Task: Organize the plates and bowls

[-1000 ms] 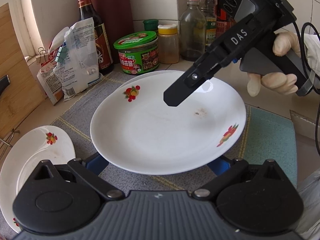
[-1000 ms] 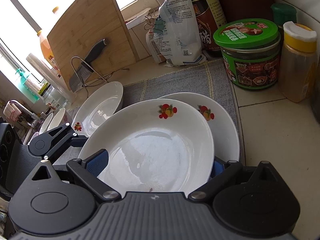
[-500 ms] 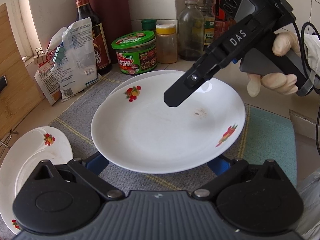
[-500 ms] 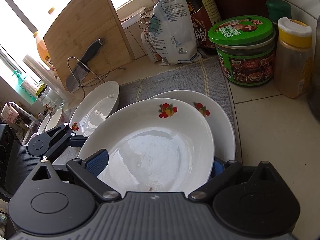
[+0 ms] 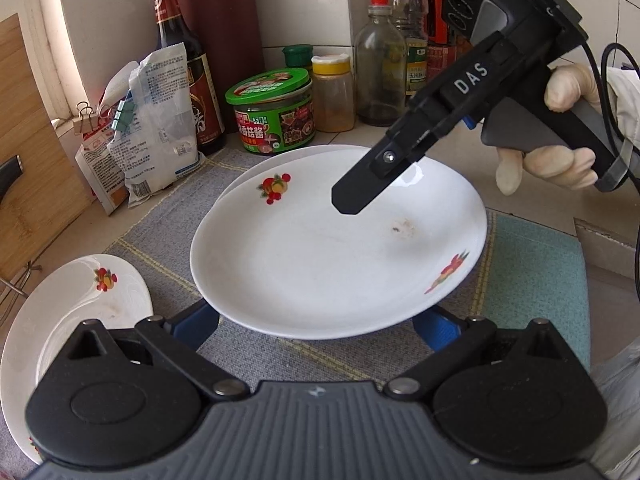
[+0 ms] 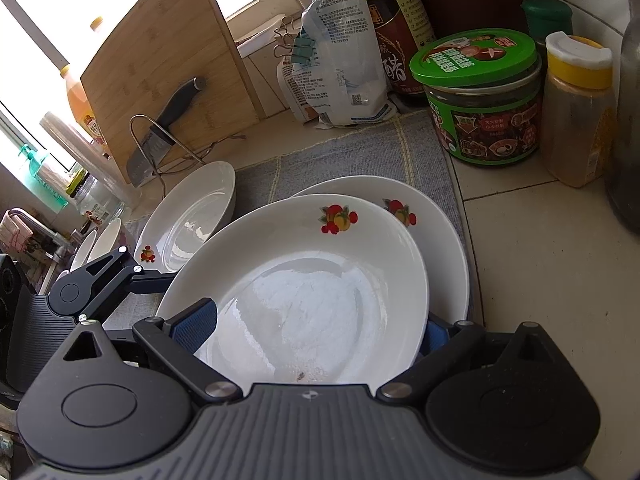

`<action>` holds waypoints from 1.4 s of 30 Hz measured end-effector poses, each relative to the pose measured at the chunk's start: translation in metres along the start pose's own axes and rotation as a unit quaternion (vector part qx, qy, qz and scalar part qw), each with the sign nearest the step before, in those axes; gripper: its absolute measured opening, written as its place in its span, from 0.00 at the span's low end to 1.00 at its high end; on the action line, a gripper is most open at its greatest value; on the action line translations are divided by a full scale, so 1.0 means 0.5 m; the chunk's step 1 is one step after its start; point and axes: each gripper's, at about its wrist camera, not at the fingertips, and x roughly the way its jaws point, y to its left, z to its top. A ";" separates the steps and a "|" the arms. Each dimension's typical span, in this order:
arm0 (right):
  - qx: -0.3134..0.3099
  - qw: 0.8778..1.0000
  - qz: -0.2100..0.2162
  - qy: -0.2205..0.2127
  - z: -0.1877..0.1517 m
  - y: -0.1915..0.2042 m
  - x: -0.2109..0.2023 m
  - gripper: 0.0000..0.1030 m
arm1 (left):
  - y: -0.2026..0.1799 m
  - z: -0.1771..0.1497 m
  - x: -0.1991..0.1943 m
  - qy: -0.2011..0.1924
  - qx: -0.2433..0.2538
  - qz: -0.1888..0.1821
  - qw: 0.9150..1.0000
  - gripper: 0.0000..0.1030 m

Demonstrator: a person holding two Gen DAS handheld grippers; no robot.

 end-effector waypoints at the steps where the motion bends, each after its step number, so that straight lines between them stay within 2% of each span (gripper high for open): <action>1: 0.000 1.000 -0.001 0.000 -0.001 0.000 -0.001 0.99 | -0.001 0.000 -0.002 0.000 0.000 0.001 1.000 0.99; 27: 0.013 1.000 -0.006 -0.004 -0.022 0.009 -0.024 0.99 | -0.007 -0.005 -0.019 -0.007 0.003 0.009 1.000 0.99; 42: 0.023 1.000 -0.011 -0.008 -0.034 0.018 -0.040 0.99 | -0.005 -0.007 -0.011 0.002 0.001 0.018 1.000 0.99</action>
